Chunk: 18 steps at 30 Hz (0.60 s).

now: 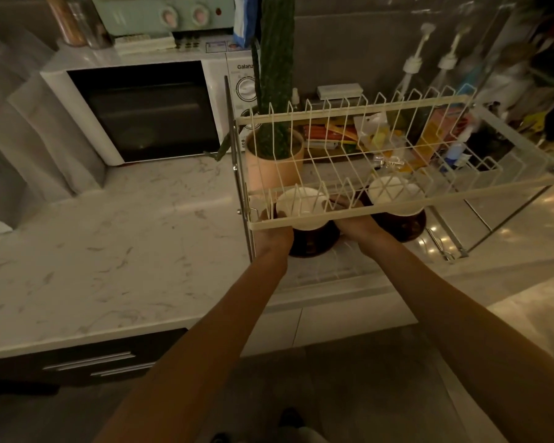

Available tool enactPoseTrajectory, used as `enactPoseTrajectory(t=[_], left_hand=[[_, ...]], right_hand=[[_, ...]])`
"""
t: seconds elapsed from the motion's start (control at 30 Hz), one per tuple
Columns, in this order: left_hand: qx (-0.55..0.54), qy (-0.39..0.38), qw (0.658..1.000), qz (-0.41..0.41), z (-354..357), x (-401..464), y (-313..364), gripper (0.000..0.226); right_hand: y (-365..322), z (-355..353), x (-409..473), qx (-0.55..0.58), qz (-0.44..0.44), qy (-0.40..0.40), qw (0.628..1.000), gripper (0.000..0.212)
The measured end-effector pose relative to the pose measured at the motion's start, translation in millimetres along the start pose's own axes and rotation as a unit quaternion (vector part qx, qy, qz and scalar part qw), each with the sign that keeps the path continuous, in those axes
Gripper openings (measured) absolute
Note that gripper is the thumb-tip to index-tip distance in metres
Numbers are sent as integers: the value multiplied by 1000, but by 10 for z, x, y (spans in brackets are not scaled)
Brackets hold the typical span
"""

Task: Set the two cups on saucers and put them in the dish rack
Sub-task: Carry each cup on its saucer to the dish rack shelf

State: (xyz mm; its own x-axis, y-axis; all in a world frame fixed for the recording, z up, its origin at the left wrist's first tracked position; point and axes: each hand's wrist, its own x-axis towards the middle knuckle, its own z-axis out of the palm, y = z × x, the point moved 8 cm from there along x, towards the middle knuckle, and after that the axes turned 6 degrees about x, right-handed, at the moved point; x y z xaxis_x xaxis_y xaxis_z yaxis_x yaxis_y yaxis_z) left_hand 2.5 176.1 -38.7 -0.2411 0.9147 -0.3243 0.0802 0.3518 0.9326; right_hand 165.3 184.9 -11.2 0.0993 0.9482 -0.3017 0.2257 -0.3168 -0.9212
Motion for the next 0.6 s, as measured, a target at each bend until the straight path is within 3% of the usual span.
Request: enactPoseTrajectory(t=[0.1,0.2,0.4,0.53,0.6], left_hand=[[-2,1,1000,-2,-21,-4,12,31],[3,0,1000,-2,-33,-19,22,31],[34,-6,999,4,-25,-15,54,31],[81,5,997,14,-28,-82,128,35],[108,-28,994,14,55,-175,188,23]], right_hand=[[8,24,29,8,2,-2,1000,14],[12,49,43,-5,2,3,1000,27],[19,63,22,6,10,-9,1000,32],[-50,56,-11,-43,-21,-19,999,28],[-83,12,-20,-115,-58,-20,991,22]])
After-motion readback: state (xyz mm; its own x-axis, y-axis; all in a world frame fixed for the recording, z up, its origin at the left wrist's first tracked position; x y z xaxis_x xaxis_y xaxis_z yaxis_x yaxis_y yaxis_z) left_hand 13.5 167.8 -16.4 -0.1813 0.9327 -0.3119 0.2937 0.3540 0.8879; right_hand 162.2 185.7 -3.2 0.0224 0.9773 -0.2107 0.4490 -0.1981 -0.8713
